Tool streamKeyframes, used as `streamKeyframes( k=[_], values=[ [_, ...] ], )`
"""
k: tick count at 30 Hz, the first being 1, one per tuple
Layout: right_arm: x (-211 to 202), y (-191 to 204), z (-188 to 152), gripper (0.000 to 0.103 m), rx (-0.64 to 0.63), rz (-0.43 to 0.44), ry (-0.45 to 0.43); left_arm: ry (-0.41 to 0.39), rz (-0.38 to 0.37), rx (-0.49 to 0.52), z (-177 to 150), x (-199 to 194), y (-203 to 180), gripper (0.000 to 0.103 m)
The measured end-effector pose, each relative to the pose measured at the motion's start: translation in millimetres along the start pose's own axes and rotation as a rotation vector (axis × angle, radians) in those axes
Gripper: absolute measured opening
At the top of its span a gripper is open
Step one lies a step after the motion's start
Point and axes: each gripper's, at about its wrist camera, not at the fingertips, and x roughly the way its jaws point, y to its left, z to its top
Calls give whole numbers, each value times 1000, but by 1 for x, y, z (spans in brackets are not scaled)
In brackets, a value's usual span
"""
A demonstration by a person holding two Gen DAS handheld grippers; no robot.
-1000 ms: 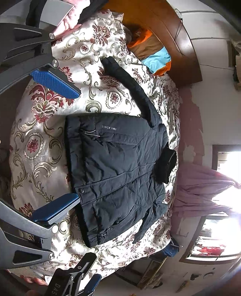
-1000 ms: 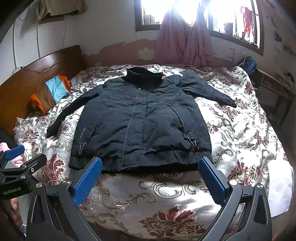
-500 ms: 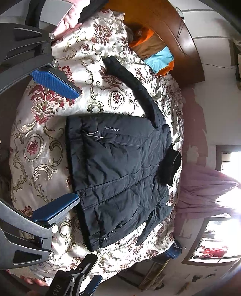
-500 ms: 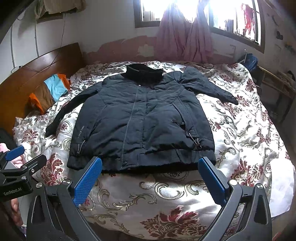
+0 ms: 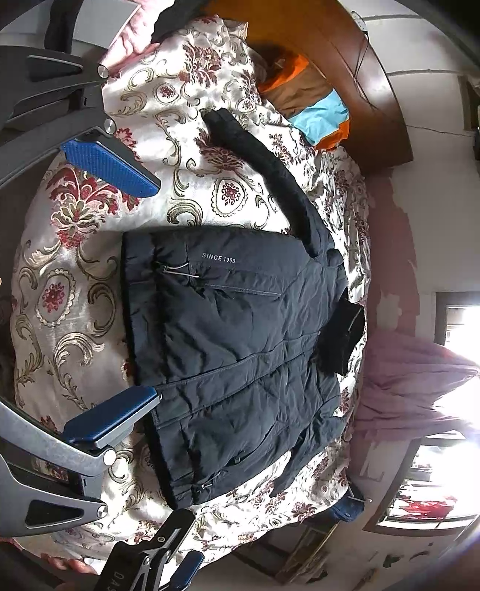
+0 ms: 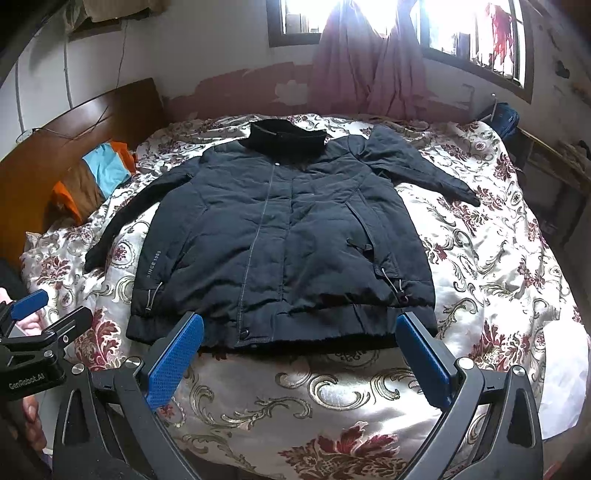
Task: Fold large clothes
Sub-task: 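Grasp the jacket sleeve with the right tool and lift it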
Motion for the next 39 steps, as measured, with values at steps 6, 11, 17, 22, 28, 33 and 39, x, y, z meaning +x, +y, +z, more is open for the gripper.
streamKeyframes(
  k=[6, 11, 17, 22, 28, 33, 39],
  values=[
    [24, -8, 8, 102, 35, -25, 65, 124, 37, -8, 7, 33, -3, 103],
    [53, -30, 12, 102, 103, -42, 125, 265, 88, -11, 8, 71, -8, 103],
    [92, -60, 33, 102, 165, -92, 163, 351, 84, -31, 36, 109, -20, 103],
    [124, -95, 68, 102, 201, -90, 173, 338, 80, -37, 77, 132, -47, 103],
    [175, -161, 104, 102, 260, -44, 160, 338, 29, -60, 125, 178, -93, 103],
    [222, -230, 133, 102, 371, -23, 122, 324, 6, -82, 162, 217, -132, 103],
    [303, -314, 162, 102, 488, 43, 78, 291, -35, -60, 206, 276, -187, 103]
  ],
)
